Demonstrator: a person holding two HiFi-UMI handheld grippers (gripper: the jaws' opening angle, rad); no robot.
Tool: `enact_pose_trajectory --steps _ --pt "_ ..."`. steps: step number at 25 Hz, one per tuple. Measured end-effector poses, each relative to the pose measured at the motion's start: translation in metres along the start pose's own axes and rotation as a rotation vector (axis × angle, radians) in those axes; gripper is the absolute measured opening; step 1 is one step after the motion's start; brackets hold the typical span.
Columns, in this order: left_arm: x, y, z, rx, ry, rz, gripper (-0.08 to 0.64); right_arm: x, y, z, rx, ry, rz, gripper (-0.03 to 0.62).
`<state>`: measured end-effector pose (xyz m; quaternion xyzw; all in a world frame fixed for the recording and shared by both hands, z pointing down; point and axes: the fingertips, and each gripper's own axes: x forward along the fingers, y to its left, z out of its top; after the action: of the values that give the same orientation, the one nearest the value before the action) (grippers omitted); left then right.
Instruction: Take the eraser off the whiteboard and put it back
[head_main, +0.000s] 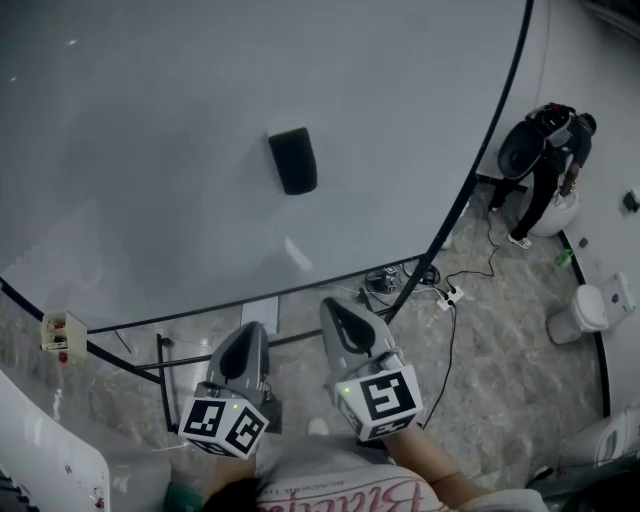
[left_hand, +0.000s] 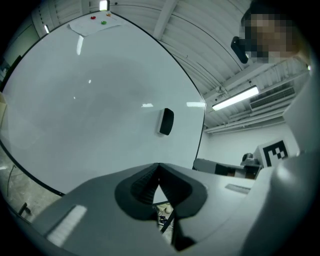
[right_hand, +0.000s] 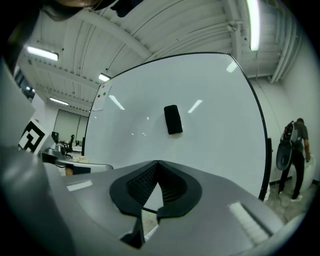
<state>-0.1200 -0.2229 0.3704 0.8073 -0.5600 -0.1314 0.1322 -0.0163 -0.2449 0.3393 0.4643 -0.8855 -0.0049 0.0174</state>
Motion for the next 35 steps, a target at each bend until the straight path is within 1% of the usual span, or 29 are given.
enact_pose_trajectory --steps 2,6,10,14,19,27,35 --pt "-0.001 -0.002 -0.001 0.0 0.001 -0.003 0.0 -0.007 0.003 -0.012 0.044 0.029 0.018 0.0" --pt "-0.003 -0.006 -0.003 0.0 0.005 -0.005 0.0 -0.021 0.008 -0.028 0.068 0.065 0.026 0.0" --pt "-0.005 -0.011 -0.005 0.0 0.009 -0.012 0.0 -0.031 0.009 -0.033 0.081 0.065 0.016 0.0" --pt "-0.008 -0.015 -0.006 0.002 0.012 -0.021 0.0 -0.038 0.01 -0.036 0.127 0.065 0.007 0.0" --pt "-0.013 -0.018 -0.004 0.001 0.008 -0.023 0.0 -0.041 0.015 -0.035 0.104 0.067 0.006 0.0" --pt "-0.017 -0.021 -0.005 0.005 0.016 -0.046 0.0 -0.043 0.024 -0.033 0.076 0.074 0.003 0.0" --pt "-0.018 -0.02 -0.003 0.004 0.014 -0.053 0.0 -0.041 0.028 -0.03 0.064 0.073 0.01 0.0"
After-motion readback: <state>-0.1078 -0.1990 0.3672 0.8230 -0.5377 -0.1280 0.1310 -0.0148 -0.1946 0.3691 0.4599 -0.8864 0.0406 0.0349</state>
